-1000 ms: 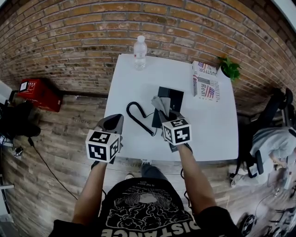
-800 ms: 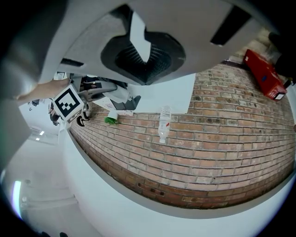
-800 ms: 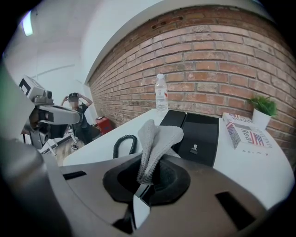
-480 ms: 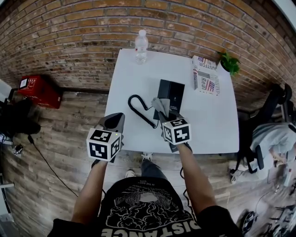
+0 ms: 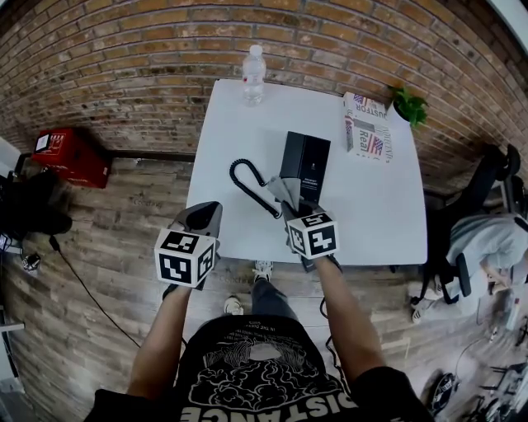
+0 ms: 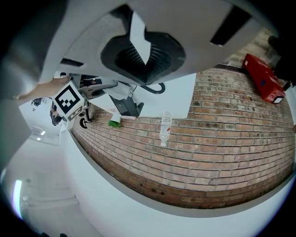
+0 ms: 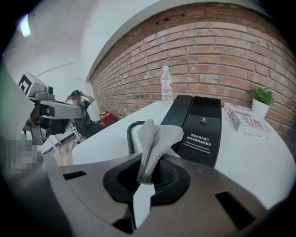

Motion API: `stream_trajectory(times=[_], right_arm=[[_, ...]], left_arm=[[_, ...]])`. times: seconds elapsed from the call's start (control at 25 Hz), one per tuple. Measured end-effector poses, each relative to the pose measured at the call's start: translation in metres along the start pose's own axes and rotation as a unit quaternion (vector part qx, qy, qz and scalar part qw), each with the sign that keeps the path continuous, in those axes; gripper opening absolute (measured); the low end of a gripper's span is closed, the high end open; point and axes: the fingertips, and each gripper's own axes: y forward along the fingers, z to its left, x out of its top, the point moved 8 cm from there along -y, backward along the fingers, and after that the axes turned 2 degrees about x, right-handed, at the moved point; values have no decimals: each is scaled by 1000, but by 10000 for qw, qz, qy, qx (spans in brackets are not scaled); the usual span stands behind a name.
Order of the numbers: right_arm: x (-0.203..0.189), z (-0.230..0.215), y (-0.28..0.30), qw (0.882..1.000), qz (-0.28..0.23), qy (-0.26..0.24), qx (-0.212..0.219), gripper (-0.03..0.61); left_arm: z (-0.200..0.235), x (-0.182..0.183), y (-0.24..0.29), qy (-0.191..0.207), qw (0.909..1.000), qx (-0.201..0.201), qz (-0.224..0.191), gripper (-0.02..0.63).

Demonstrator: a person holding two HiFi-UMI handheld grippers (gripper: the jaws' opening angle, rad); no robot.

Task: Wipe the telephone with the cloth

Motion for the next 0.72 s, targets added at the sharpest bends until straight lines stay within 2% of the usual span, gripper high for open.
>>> stream_trajectory(times=[0.36, 0.72], right_arm=[[-9, 8, -8, 10000, -13, -42, -37, 12], [41, -1, -37, 9971, -609, -397, -244, 12]], left_arm=[[-4, -9, -9, -16, 10000, 4, -2, 6], [-8, -3, -2, -35, 10000, -51, -78, 6]])
